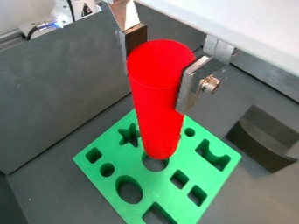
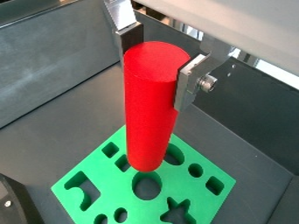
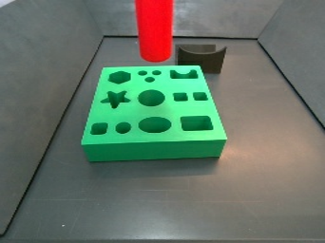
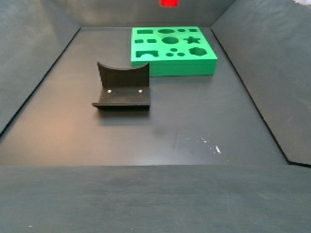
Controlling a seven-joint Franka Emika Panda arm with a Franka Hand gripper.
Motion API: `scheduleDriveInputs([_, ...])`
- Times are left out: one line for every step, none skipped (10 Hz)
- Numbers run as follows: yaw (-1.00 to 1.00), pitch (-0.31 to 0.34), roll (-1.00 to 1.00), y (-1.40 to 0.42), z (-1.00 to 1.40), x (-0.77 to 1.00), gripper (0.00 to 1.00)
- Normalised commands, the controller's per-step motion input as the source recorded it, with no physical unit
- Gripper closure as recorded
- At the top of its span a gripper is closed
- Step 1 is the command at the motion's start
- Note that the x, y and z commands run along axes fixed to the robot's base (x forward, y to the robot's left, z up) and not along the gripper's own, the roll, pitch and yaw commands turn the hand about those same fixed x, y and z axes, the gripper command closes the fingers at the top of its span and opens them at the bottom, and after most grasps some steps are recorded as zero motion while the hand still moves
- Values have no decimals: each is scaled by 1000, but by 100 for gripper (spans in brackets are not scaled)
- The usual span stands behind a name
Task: Insert the round object.
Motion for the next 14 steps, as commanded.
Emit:
scheduleDriveInputs([126, 0, -131, 37, -911, 0, 100])
scheduleDriveInputs([86, 0, -169, 43, -840, 0, 100])
scheduleDriveInputs([66, 0, -204, 66, -766, 0, 100])
scheduleDriveInputs([46, 0, -243, 154, -700, 0, 100])
scheduleDriveInputs([23, -3, -233, 229, -537, 0, 100])
scheduleDriveInputs([6, -11, -170, 206, -463, 0, 100])
scheduleDriveInputs([11, -7, -150, 160, -409, 0, 100])
scheduleDriveInputs([0, 0, -169, 117, -391, 0, 100])
scheduleDriveInputs([0, -4, -197, 91, -366, -40, 100])
scheduleDriveInputs([0, -9, -230, 77, -377, -23, 100])
scheduleDriveInputs([31, -10, -119, 54, -440, 0, 100])
scheduleDriveInputs([109, 0, 29, 0, -369, 0, 100])
scheduleDriveInputs([74, 0, 164, 0, -229, 0, 100])
scheduleDriveInputs([29, 0, 214, 0, -191, 0, 100])
